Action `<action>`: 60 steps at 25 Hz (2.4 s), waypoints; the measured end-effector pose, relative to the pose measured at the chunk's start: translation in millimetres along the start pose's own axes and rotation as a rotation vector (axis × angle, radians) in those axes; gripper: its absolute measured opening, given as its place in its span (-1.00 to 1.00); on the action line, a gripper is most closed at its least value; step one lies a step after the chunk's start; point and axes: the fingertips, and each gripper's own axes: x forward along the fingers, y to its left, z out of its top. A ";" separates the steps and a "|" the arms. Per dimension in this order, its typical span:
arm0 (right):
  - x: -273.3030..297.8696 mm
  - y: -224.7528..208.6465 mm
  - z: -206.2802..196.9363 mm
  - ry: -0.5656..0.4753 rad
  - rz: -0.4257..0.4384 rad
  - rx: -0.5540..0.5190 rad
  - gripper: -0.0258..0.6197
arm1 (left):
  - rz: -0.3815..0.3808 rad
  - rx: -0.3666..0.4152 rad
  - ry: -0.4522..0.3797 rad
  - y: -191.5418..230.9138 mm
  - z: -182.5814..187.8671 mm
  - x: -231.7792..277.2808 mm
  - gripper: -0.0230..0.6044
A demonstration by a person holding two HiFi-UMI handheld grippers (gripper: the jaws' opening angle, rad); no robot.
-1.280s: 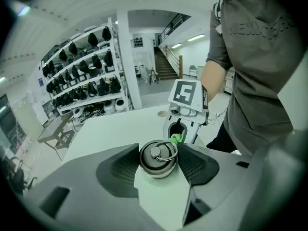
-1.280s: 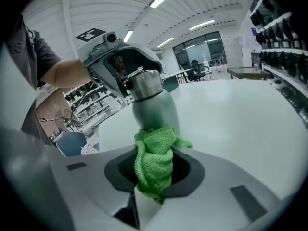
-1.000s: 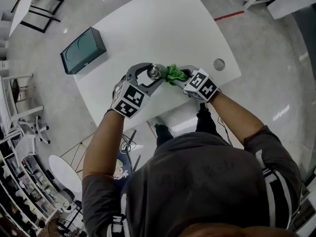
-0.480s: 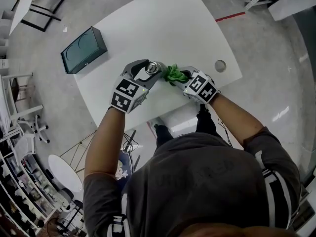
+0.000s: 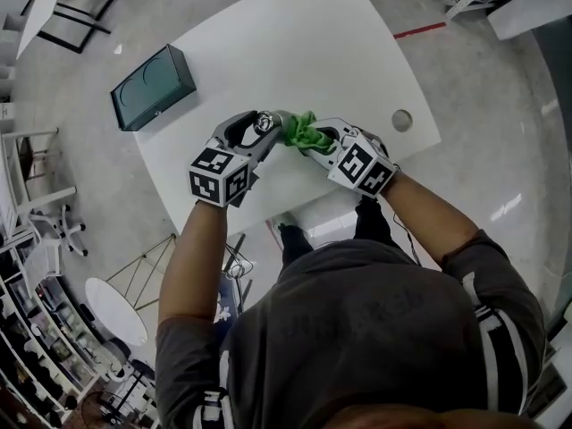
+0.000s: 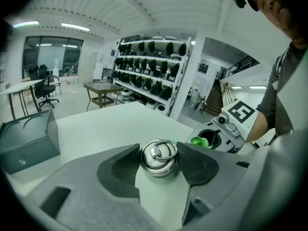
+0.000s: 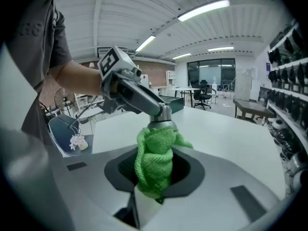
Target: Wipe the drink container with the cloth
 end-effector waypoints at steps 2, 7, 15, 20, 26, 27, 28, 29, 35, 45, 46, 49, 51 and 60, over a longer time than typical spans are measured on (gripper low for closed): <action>6.9 2.2 -10.7 0.039 0.010 -0.004 -0.67 | 0.015 0.015 0.011 1.6 2.2 -0.4 -0.18; 22.3 -2.7 -49.8 0.147 0.003 0.015 -0.67 | 0.029 0.069 0.044 0.8 6.2 3.9 -0.17; -16.3 -28.2 -1.1 -0.032 -0.003 0.115 -0.67 | -0.034 0.274 0.082 -30.6 3.8 8.3 -0.17; -12.8 -21.8 3.0 -0.046 0.103 0.107 -0.67 | -0.110 0.542 0.119 -59.5 -8.9 11.5 -0.18; -6.3 -7.7 -24.5 0.041 0.163 0.119 -0.67 | -0.279 0.789 0.154 -72.3 -21.5 7.3 -0.17; -5.1 -4.2 -30.8 0.070 0.181 0.103 -0.67 | -0.303 0.814 0.156 -73.1 -22.5 6.8 -0.17; -4.3 -2.1 -36.6 0.094 0.200 0.094 -0.67 | -0.323 0.839 0.157 -74.3 -23.2 6.4 -0.17; -4.2 -3.7 -39.9 0.101 0.215 0.106 -0.67 | -0.340 0.864 0.159 -76.0 -23.8 6.1 -0.17; 0.3 -55.0 7.3 -0.125 0.288 0.470 -0.67 | -0.398 0.981 0.147 -85.3 -26.5 3.7 -0.17; 52.3 -55.5 -7.0 0.026 0.369 0.528 -0.68 | -0.398 0.976 0.124 -80.1 -26.4 3.5 -0.18; 55.5 -56.1 -11.4 0.046 0.358 0.516 -0.68 | -0.398 0.971 0.121 -80.8 -26.4 4.1 -0.18; 60.0 -57.1 -20.6 0.105 0.316 0.454 -0.69 | -0.397 0.954 0.115 -81.3 -25.0 4.7 -0.18; 61.8 -57.7 -27.3 0.164 0.271 0.360 -0.69 | -0.391 0.934 0.113 -79.7 -24.2 5.0 -0.18; 33.8 -65.8 -27.3 0.137 0.099 0.124 -0.68 | -0.308 0.790 0.058 -77.3 -20.3 9.3 -0.16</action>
